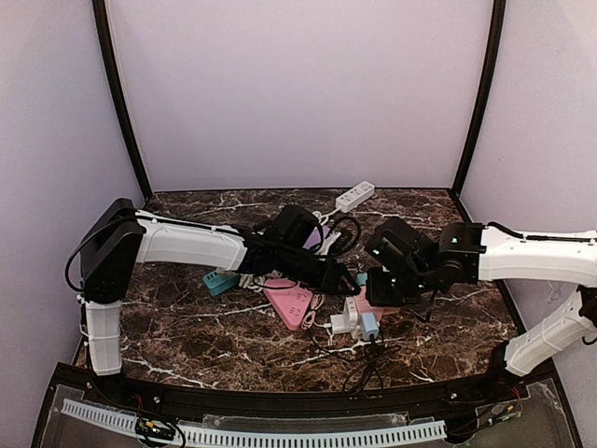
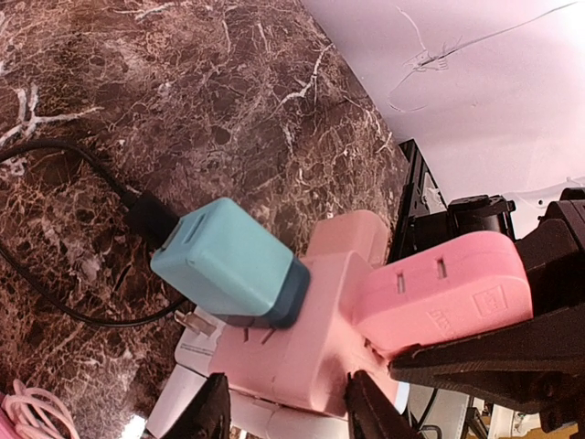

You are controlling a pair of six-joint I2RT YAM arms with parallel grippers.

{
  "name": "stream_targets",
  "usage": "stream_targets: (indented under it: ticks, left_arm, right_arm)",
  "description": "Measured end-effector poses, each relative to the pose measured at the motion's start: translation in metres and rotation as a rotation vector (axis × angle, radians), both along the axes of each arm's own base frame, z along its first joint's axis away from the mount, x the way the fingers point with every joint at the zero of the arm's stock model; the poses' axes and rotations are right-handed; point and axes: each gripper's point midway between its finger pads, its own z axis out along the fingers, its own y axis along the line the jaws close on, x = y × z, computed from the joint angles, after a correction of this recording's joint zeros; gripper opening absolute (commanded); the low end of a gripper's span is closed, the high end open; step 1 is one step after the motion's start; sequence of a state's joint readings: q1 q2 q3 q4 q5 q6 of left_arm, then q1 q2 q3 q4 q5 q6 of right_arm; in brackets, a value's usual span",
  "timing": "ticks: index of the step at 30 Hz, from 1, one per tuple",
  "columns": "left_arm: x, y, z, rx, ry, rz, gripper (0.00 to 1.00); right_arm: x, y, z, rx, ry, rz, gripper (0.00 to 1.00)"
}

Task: Pull the plug off the socket

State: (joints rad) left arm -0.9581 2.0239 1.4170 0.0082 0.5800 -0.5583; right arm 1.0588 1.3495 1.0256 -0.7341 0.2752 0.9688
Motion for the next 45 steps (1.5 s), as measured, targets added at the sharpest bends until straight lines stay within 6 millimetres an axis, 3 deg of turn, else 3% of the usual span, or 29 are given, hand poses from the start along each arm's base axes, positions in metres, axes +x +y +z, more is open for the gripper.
stream_targets:
  ticks: [18, 36, 45]
  left_arm:
    - [-0.0001, -0.0008, 0.0, -0.005, -0.005, 0.0, 0.42]
    - [0.0, -0.001, -0.0006, -0.005, -0.005, -0.001, 0.41]
    - [-0.0001, -0.0024, -0.0011, -0.009, -0.008, -0.003, 0.41]
  right_arm:
    - [0.0001, -0.0007, -0.0001, 0.029, 0.002, -0.012, 0.0]
    - [-0.0013, 0.0046, 0.0005, -0.218, -0.022, -0.007, 0.0]
    - [-0.0012, 0.0009, 0.0015, -0.246, -0.023, -0.009, 0.0]
